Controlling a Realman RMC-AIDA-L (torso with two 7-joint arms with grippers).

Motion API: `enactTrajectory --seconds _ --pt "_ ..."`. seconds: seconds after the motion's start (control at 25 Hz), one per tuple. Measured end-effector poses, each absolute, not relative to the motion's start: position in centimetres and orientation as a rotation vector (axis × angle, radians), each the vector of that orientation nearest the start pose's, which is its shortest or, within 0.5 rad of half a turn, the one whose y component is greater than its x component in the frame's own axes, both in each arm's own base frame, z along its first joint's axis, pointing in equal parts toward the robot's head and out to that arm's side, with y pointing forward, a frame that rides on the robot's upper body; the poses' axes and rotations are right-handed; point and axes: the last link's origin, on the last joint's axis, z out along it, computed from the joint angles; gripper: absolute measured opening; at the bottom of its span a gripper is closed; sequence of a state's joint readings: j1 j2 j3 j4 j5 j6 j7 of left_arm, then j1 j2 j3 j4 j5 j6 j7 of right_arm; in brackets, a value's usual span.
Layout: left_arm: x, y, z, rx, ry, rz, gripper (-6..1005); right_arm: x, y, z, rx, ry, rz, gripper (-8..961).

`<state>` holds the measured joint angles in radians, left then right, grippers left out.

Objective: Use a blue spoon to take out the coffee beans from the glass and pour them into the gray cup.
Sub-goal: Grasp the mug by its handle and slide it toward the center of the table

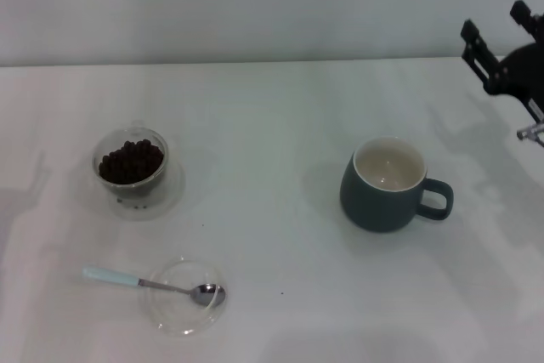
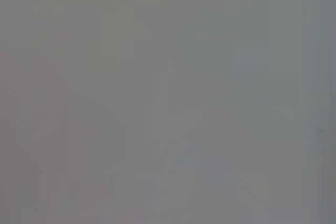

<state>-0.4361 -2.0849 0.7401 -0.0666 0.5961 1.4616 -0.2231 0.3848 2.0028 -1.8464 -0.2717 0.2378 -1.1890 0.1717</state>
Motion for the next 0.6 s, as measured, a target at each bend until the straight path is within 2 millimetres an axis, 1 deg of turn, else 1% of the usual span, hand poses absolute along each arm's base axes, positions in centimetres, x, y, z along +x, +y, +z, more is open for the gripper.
enactTrajectory --seconds 0.2,0.24,0.4,0.6 --pt "-34.3 30.2 2.2 -1.421 -0.468 -0.794 891 32.9 31.5 1.8 -1.802 0.277 0.717 734" --pt "-34.6 30.2 2.6 -1.388 -0.475 -0.790 891 33.1 31.2 1.9 -1.822 0.286 0.729 734" --pt "-34.9 30.3 3.0 -1.359 -0.482 -0.784 891 34.3 29.6 2.2 -1.916 0.351 0.755 734" --pt "-35.0 30.7 3.4 -1.347 -0.481 -0.778 890 35.6 27.4 1.7 -1.959 0.410 0.734 734"
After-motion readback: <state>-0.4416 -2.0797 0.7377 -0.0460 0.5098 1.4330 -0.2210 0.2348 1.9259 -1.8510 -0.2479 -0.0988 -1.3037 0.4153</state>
